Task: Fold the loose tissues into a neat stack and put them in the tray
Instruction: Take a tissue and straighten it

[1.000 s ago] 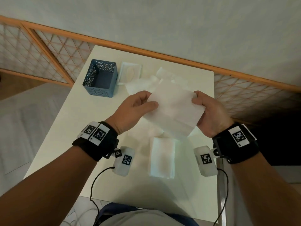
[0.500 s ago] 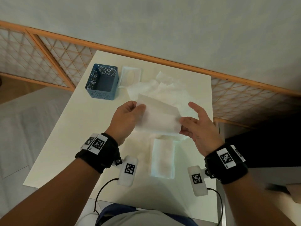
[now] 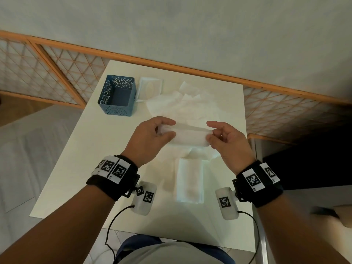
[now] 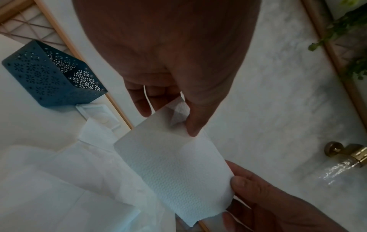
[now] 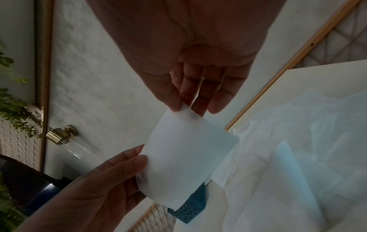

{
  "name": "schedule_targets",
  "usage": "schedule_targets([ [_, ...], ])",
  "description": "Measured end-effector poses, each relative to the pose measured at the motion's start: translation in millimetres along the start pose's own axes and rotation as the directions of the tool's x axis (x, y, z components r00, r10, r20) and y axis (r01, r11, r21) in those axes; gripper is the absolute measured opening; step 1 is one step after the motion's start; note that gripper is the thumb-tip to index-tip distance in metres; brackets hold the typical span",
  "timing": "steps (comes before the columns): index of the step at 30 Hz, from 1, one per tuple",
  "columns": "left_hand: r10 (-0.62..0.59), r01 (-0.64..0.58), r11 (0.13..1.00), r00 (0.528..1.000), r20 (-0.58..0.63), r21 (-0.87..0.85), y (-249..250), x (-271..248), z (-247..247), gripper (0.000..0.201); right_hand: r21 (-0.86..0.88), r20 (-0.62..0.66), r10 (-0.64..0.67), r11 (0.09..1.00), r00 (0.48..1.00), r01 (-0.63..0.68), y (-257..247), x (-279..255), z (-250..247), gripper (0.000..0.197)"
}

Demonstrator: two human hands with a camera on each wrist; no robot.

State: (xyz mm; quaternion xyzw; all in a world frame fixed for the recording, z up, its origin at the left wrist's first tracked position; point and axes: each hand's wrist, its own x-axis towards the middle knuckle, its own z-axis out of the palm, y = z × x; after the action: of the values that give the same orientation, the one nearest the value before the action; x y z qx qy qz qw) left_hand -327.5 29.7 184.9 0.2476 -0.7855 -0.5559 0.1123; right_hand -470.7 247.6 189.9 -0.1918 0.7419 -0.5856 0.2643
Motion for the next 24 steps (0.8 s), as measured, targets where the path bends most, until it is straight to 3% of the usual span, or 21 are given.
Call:
schedule_targets([
  [4, 0.022, -0.02, 0.997, 1.0, -0.023, 0.073, 0.0, -4.2, 2.5, 0.014, -0.056, -0.047, -0.024, 0.998, 0.999, 0.021, 4.2, -0.7, -1.3, 0.029],
  [10, 0.032, -0.024, 0.985, 0.998, -0.045, 0.169, 1.2, -9.6, 7.3, 0.013, -0.147, -0.069, -0.079, 0.987, 0.994, 0.068, -2.6, -5.7, -1.7, 0.016],
  [16, 0.066, -0.066, 0.957, 0.998, 0.011, 0.284, 12.1, -14.5, 19.0, 0.043, -0.24, -0.022, -0.143, 0.961, 0.99, 0.133, -9.5, -12.1, -2.3, 0.014],
  [18, 0.101, -0.118, 0.932, 0.993, 0.066, 0.342, 18.6, -13.7, 25.4, 0.038, -0.276, 0.004, -0.159, 0.949, 0.987, 0.154, -12.1, -15.1, -1.9, 0.014],
  [21, 0.151, -0.184, 0.921, 0.981, 0.122, 0.344, 25.6, -12.9, 34.2, 0.01, -0.293, 0.018, -0.173, 0.941, 0.985, 0.171, -16.4, -18.4, -1.2, 0.015],
  [24, 0.061, -0.084, 0.975, 0.992, 0.114, 0.207, 29.5, -15.3, 39.6, 0.007, -0.275, -0.058, -0.165, 0.951, 0.985, 0.143, -16.9, -19.4, -6.3, 0.027],
])
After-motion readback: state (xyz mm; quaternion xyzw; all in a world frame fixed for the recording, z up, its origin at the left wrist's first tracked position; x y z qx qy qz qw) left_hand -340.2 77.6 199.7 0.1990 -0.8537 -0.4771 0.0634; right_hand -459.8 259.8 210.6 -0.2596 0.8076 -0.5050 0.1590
